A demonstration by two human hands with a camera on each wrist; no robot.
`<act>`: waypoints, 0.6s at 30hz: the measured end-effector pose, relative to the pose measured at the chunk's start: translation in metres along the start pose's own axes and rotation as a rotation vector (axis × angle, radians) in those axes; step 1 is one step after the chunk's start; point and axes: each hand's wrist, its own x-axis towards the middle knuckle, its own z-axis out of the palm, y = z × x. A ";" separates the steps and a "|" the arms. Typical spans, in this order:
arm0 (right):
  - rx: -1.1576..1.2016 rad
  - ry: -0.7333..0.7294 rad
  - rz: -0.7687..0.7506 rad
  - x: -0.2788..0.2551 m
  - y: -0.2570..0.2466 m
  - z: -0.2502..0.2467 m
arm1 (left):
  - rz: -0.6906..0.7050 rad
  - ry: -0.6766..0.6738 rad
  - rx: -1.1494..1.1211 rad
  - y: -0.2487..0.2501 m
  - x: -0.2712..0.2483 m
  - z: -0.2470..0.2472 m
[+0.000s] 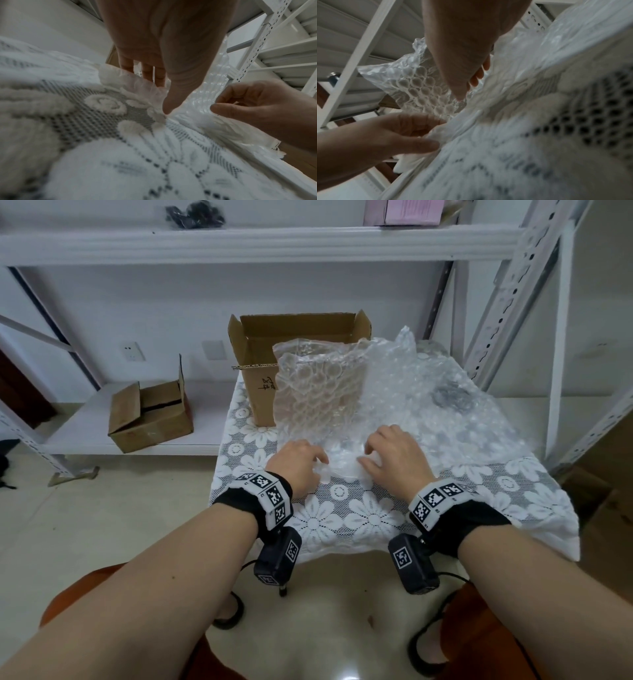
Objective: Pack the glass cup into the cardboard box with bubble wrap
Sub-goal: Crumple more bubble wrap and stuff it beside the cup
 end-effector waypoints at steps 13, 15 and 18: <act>0.201 -0.218 0.069 0.003 -0.003 0.003 | -0.090 0.078 -0.088 0.001 -0.004 -0.002; 0.228 -0.223 0.108 0.004 -0.003 0.000 | -0.096 0.088 -0.074 0.003 -0.004 -0.003; 0.217 -0.247 0.131 0.007 -0.005 -0.003 | -0.083 0.099 -0.042 0.004 -0.006 -0.004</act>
